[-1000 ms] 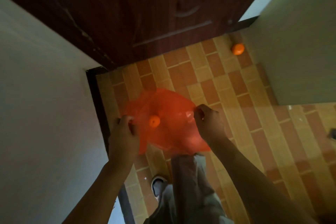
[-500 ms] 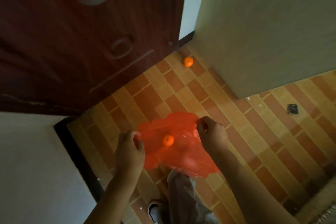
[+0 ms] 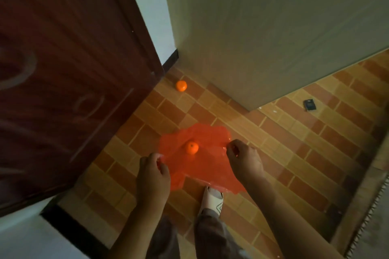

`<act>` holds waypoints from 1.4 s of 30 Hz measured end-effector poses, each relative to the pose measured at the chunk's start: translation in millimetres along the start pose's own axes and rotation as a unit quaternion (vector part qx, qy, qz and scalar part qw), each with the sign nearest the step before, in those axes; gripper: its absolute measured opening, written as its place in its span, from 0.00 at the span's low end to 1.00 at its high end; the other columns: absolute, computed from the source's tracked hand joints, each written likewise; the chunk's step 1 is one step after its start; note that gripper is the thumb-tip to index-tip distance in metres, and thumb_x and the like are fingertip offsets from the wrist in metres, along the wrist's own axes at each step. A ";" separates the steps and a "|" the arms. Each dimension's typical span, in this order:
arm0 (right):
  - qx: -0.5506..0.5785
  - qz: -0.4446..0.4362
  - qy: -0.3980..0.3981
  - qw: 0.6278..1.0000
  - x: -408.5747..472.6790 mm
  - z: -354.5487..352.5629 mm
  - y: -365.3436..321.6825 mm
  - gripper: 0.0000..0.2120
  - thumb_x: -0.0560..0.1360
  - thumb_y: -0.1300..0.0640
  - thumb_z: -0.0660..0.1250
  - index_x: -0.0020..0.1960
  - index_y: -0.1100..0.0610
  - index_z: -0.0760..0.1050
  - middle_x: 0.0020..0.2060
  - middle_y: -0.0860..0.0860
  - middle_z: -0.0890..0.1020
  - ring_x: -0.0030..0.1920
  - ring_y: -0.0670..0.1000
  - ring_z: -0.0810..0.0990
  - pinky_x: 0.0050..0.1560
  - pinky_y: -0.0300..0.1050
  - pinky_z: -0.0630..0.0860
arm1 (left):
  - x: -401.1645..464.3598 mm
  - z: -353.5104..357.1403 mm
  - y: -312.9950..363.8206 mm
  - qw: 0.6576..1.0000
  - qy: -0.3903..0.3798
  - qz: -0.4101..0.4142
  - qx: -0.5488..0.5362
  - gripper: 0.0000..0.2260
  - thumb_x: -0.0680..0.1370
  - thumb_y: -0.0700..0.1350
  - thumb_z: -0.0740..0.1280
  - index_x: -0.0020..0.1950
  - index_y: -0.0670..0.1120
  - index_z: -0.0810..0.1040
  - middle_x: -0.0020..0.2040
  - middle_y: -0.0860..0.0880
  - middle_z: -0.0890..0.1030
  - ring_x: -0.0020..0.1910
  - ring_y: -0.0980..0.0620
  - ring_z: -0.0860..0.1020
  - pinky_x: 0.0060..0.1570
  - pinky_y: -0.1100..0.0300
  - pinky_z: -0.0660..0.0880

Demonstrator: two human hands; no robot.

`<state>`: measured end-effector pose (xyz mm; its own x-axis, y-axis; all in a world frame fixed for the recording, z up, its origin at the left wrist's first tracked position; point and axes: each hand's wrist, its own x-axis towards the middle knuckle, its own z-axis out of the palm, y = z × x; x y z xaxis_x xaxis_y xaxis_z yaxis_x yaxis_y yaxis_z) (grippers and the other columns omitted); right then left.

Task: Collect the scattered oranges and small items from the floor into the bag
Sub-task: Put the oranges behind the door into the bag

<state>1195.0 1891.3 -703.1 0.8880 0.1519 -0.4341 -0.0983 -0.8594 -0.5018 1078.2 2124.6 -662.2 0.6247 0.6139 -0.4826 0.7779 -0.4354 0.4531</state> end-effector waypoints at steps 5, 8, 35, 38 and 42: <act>0.012 0.033 0.019 0.999 10.1 7.8 -7.5 0.07 0.79 0.49 0.65 0.48 0.51 0.79 0.38 0.50 0.83 0.38 0.56 0.81 0.36 0.52 0.76 | 32.9 -2.8 5.7 0.999 -0.014 0.031 0.023 0.11 0.83 0.44 0.65 0.65 0.48 0.78 0.62 0.46 0.77 0.50 0.48 0.79 0.45 0.56 0.74; 0.020 0.055 0.036 0.998 13.4 15.8 -20.1 0.07 0.79 0.49 0.64 0.48 0.51 0.78 0.38 0.49 0.82 0.37 0.55 0.80 0.37 0.53 0.77 | 58.0 -12.4 4.5 0.997 -0.028 0.068 0.036 0.10 0.83 0.45 0.64 0.64 0.51 0.77 0.61 0.49 0.77 0.51 0.48 0.81 0.47 0.50 0.81; 0.125 0.193 0.082 0.970 66.7 85.4 -37.5 0.10 0.81 0.46 0.64 0.49 0.50 0.81 0.38 0.50 0.84 0.39 0.57 0.82 0.36 0.50 0.75 | 200.2 -23.4 5.3 0.966 -0.061 0.210 0.139 0.11 0.79 0.40 0.70 0.59 0.52 0.80 0.57 0.49 0.78 0.55 0.46 0.81 0.50 0.46 0.81; 0.112 0.176 0.080 0.975 84.1 92.0 -28.2 0.09 0.81 0.46 0.65 0.52 0.49 0.80 0.39 0.50 0.84 0.41 0.58 0.83 0.35 0.47 0.69 | 211.9 -11.4 0.2 0.966 -0.056 0.209 0.143 0.11 0.79 0.40 0.69 0.60 0.51 0.80 0.56 0.49 0.78 0.55 0.46 0.80 0.51 0.46 0.80; 0.056 0.122 0.089 0.987 105.5 101.9 -19.9 0.19 0.81 0.47 0.66 0.70 0.48 0.72 0.53 0.50 0.83 0.48 0.57 0.84 0.36 0.46 0.72 | 235.2 5.0 -9.7 0.954 -0.052 0.258 0.143 0.14 0.77 0.40 0.70 0.62 0.51 0.78 0.58 0.48 0.75 0.56 0.45 0.79 0.50 0.44 0.81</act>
<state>1244.8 1974.2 -815.2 0.8957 -0.1490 -0.4190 -0.3589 -0.7986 -0.4832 1218.0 2269.9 -783.9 0.9211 0.2080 -0.3292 0.3434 -0.8326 0.4346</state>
